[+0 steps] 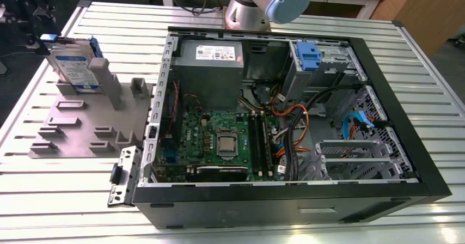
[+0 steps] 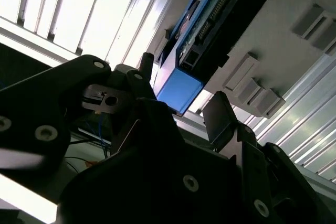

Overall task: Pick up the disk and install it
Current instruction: 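Pick up the disk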

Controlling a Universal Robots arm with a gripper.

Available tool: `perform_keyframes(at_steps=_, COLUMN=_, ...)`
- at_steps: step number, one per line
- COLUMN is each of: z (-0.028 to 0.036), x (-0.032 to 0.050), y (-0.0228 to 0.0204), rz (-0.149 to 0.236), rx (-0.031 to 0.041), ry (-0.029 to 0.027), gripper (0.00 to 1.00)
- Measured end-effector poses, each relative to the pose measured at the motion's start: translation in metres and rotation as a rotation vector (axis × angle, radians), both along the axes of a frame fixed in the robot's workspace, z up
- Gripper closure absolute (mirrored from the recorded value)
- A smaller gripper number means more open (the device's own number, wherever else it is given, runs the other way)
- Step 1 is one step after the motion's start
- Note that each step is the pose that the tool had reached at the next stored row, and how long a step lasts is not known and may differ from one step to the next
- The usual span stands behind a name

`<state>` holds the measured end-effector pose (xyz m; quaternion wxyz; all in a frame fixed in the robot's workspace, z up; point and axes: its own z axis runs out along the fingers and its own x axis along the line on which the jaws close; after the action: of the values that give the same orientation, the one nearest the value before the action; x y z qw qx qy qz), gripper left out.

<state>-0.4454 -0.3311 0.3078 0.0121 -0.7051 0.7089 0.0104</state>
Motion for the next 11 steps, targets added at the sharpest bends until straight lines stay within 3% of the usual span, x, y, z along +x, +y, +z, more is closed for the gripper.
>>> perform_keyframes(at_steps=6, z=-0.0097, x=0.0, y=0.0, rz=0.0, rx=0.0015, ry=0.0048, gripper=0.37)
perform_keyframes(at_steps=7, z=-0.0104, x=0.0, y=0.0, rz=0.0, rx=0.0016, ry=0.0048, gripper=0.44)
perform_keyframes(at_steps=11, z=-0.0108, x=0.0, y=0.0, rz=0.0, rx=0.0016, ry=0.0051, gripper=0.44)
